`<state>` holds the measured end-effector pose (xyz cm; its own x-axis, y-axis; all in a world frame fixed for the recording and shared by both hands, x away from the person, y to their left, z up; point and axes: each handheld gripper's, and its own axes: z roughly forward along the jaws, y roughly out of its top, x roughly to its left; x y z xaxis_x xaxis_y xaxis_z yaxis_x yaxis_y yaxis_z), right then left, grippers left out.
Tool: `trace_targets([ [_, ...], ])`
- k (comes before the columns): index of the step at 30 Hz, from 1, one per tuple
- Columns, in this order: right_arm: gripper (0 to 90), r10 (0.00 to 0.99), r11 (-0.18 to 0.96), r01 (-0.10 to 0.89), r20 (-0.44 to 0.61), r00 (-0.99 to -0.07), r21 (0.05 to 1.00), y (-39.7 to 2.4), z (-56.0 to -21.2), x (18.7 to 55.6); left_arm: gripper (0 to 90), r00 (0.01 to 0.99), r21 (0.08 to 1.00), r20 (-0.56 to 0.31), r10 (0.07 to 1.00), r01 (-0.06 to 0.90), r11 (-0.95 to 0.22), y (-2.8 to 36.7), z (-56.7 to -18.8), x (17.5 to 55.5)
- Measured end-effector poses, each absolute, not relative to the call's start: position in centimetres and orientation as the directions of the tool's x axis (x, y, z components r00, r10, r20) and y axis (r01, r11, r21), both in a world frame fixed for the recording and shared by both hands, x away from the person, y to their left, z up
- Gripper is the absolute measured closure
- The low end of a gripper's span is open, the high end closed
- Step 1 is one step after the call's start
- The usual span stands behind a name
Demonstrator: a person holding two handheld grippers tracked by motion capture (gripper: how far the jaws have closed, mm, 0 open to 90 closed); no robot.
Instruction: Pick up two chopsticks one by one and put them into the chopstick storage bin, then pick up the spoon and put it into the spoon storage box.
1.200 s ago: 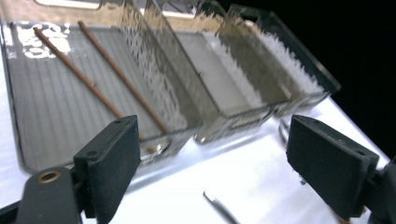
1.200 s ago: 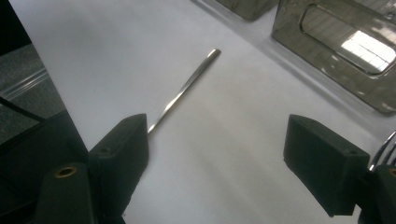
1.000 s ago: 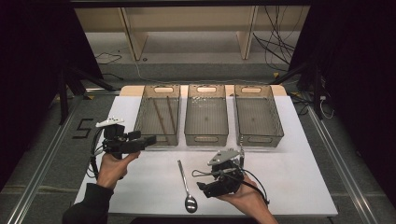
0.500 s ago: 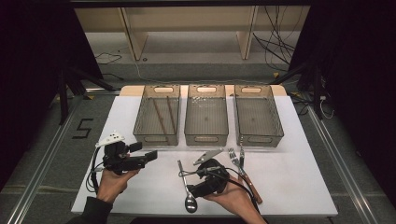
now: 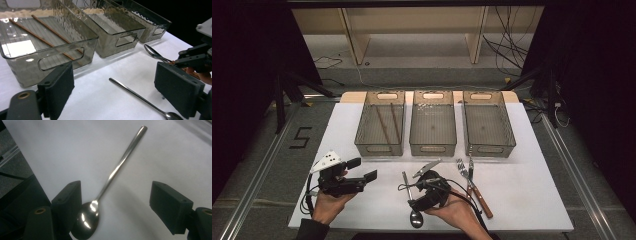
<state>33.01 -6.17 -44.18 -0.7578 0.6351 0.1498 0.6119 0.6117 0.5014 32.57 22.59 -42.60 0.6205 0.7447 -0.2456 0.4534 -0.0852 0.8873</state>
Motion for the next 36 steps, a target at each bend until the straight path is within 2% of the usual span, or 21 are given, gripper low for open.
trace_targets([
  [16, 31.0, 0.630, 0.644, 0.613, 0.137, -0.764, 0.457, -4.8, -45.1, 33.0, 15.7, 0.612, 0.884, -0.232, 0.756, 0.457, -0.099, 23.0, -43.5, 31.6],
  [36, 47.4, 0.623, 0.674, 0.611, 0.126, -0.772, 0.415, -4.2, -46.0, 33.3, 15.7, 0.627, 0.891, -0.211, 0.750, 0.439, -0.117, 22.6, -43.6, 31.0],
])
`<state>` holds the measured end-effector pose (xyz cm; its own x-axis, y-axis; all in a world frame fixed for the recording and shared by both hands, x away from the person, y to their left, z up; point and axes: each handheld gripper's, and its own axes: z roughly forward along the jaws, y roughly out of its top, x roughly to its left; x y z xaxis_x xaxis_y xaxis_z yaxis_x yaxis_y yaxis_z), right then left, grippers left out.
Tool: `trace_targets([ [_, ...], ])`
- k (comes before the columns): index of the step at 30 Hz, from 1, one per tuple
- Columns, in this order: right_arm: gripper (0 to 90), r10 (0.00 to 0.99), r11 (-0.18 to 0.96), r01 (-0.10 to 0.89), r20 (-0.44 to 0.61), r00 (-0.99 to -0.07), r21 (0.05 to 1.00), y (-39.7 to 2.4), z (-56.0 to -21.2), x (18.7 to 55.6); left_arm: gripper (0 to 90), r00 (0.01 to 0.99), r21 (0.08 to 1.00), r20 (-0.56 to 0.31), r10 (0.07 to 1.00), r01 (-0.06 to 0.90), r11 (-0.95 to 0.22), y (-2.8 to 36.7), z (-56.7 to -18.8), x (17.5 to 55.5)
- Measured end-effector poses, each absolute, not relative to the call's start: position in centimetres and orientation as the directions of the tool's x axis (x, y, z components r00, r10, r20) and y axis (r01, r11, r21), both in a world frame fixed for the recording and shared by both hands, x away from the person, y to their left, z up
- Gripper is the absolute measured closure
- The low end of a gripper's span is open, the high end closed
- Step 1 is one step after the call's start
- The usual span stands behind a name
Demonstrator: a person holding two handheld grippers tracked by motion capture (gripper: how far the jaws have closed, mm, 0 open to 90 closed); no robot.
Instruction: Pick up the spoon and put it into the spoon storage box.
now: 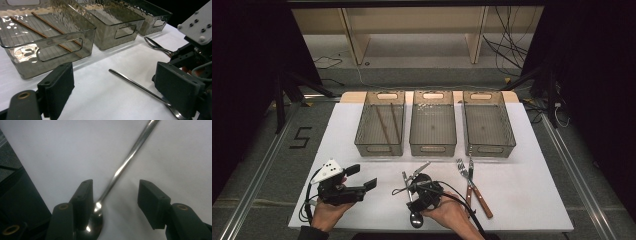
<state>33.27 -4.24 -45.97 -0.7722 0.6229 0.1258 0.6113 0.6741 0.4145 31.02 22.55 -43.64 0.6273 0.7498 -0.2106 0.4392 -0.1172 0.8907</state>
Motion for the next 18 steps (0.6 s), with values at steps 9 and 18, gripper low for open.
trace_targets([
  [9, 52.4, 0.616, 0.701, 0.602, 0.102, -0.781, 0.382, -2.9, -46.3, 33.3, 15.5, 0.626, 0.898, -0.214, 0.749, 0.427, -0.101, 23.0, -43.7, 30.9],
  [18, 59.3, 0.611, 0.723, 0.591, 0.069, -0.789, 0.358, -2.6, -46.5, 33.5, 15.5, 0.635, 0.895, -0.199, 0.746, 0.429, -0.126, 22.5, -43.9, 30.9],
])
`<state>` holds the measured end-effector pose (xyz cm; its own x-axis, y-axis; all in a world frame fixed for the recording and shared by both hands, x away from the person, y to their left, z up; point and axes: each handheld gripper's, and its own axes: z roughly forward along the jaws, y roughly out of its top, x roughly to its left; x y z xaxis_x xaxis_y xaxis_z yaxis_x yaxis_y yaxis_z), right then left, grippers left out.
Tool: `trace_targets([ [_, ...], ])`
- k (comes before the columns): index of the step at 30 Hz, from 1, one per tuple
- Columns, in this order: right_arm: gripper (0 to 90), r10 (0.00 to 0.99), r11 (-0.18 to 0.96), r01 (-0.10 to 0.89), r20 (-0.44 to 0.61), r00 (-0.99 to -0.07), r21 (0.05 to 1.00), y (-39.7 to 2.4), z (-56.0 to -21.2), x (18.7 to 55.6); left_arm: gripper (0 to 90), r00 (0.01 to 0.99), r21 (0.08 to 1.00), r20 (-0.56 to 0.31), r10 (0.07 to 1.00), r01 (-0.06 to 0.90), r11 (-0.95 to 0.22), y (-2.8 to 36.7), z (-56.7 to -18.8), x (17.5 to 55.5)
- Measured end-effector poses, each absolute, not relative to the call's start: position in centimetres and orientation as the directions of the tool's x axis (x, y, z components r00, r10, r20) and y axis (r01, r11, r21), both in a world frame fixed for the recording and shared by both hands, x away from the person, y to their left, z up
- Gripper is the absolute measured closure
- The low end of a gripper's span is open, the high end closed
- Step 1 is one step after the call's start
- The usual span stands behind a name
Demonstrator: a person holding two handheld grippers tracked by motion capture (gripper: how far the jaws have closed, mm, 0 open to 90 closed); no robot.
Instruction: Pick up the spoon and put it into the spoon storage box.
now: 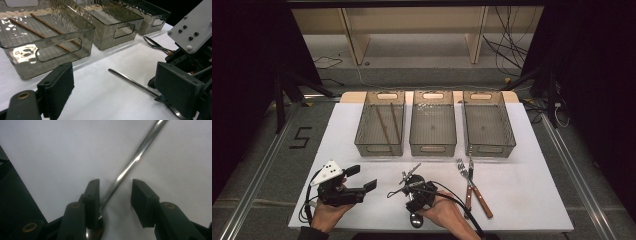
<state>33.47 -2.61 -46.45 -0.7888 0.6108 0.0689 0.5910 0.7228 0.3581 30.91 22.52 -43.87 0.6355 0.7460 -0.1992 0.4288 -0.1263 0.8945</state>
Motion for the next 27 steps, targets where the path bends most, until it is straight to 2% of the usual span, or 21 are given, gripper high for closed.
trace_targets([
  [7, 60.4, 0.595, 0.753, 0.575, 0.042, -0.803, 0.321, -2.0, -46.4, 33.7, 15.5, 0.639, 0.891, -0.199, 0.743, 0.433, -0.134, 22.3, -44.0, 30.9],
  [14, 67.1, 0.576, 0.781, 0.564, 0.038, -0.816, 0.268, -1.7, -46.2, 34.4, 15.5, 0.643, 0.890, -0.197, 0.740, 0.434, -0.140, 22.2, -44.0, 30.9],
  [27, 77.2, 0.556, 0.801, 0.548, 0.041, -0.830, 0.240, -1.7, -46.1, 35.2, 15.5, 0.641, 0.890, -0.197, 0.742, 0.434, -0.139, 22.3, -44.1, 30.9],
])
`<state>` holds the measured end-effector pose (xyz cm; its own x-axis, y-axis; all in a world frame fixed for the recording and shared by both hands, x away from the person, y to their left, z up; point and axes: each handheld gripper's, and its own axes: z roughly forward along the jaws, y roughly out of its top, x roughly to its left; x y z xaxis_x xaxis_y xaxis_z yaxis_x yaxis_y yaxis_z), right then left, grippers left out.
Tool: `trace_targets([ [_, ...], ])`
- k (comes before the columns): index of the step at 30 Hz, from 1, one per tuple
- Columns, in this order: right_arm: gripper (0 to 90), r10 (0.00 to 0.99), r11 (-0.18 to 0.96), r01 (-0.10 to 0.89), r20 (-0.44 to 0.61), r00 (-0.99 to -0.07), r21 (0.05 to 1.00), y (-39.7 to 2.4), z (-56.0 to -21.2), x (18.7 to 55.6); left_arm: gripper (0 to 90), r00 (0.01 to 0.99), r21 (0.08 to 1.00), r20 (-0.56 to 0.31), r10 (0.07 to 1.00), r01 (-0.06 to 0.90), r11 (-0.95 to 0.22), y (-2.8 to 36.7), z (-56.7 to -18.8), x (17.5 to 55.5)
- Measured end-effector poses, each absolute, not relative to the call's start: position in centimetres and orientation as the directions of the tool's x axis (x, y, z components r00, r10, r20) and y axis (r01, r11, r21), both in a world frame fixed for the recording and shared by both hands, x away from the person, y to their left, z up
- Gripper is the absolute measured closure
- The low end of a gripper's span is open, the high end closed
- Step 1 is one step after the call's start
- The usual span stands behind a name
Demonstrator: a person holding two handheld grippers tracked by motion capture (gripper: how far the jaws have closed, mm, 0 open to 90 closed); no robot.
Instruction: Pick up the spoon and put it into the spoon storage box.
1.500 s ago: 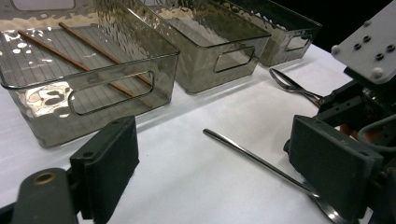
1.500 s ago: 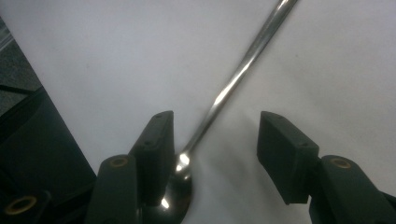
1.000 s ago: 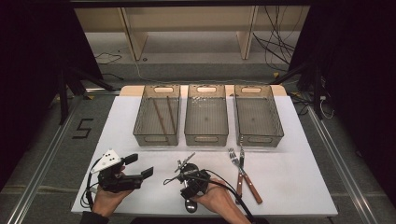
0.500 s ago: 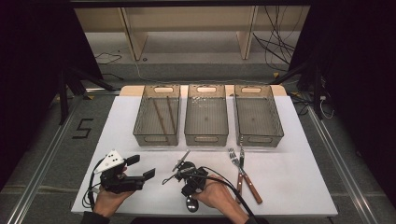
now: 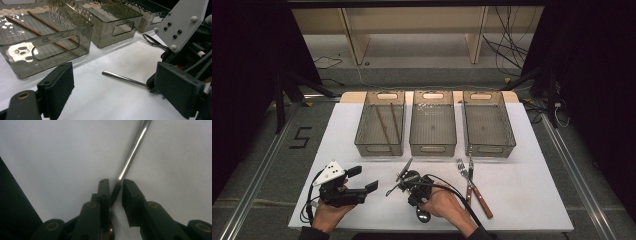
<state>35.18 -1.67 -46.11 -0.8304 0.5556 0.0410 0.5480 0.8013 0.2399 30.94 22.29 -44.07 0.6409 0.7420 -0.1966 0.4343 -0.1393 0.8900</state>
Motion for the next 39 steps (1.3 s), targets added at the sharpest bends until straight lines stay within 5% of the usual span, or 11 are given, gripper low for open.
trace_targets([
  [18, 90.0, 0.546, 0.791, 0.543, 0.077, -0.834, 0.281, -2.3, -45.5, 35.2, 15.5, 0.638, 0.887, -0.205, 0.743, 0.442, -0.135, 22.4, -44.2, 31.1],
  [39, 90.0, 0.574, 0.737, 0.555, 0.077, -0.815, 0.385, -4.9, -42.5, 36.3, 15.5, 0.635, 0.885, -0.209, 0.743, 0.446, -0.132, 22.5, -44.3, 31.2],
])
